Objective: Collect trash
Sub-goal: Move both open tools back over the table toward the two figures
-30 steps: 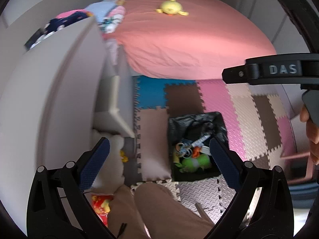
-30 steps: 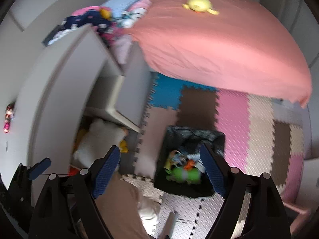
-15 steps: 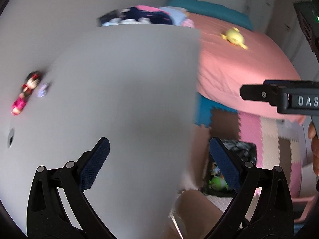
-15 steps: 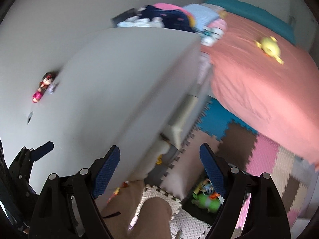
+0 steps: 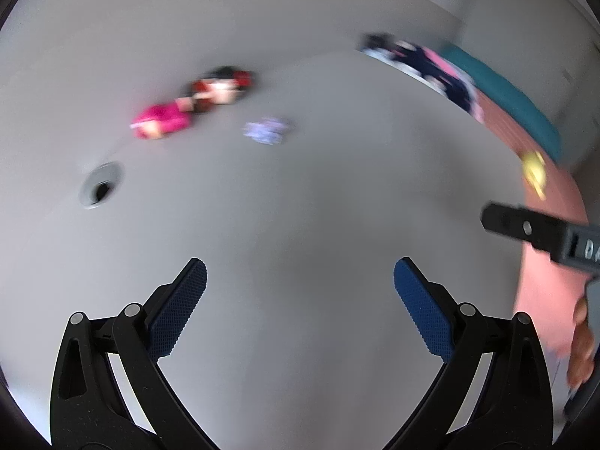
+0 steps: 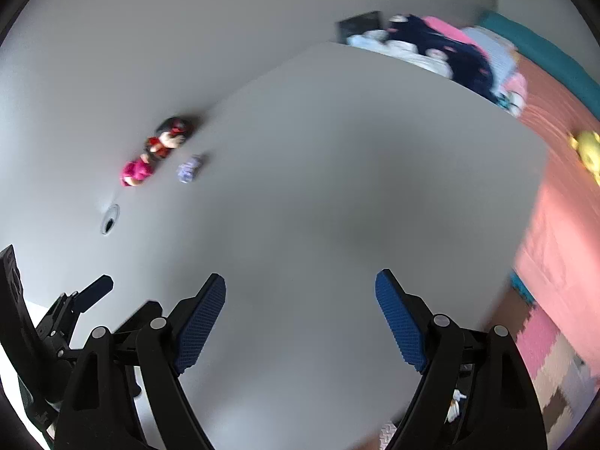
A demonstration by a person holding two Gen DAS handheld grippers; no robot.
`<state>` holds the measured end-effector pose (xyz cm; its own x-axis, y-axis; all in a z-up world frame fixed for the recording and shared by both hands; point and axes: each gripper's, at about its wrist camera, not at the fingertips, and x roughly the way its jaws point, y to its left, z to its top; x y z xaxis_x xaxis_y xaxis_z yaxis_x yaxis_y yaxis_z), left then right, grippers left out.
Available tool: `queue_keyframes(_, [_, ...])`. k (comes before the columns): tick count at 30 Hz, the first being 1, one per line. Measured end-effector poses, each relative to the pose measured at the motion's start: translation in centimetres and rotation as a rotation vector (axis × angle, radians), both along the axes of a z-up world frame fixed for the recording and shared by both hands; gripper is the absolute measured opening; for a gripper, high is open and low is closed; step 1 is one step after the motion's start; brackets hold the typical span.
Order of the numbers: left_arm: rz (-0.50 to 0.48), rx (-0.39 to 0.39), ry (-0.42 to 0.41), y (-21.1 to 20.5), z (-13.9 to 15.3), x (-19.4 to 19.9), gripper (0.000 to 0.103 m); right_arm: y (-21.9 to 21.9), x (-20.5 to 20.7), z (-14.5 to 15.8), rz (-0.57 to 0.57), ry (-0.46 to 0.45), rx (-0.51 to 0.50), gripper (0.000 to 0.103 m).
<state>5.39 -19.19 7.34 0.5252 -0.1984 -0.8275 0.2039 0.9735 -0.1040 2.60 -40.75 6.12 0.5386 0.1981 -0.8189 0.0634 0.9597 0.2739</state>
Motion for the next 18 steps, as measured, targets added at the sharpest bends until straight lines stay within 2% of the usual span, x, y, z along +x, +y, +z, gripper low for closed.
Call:
queue_keyframes(6, [0.198,-0.061,0.021,6.0,0.3,3.6,0.097,5.1,5.7,1.1,0.071,-0.004,0.003,0.083])
queue_keyframes(11, [0.425,-0.149,0.062,11.1,-0.3,7.2,0.097,8.5,10.4,1.6,0.085,0.003,0.053,0.083])
queue_keyframes(18, [0.604,-0.197,0.098,14.4,-1.3,10.4,0.097,12.8,16.5,1.7,0.108,0.008,0.088,0.083])
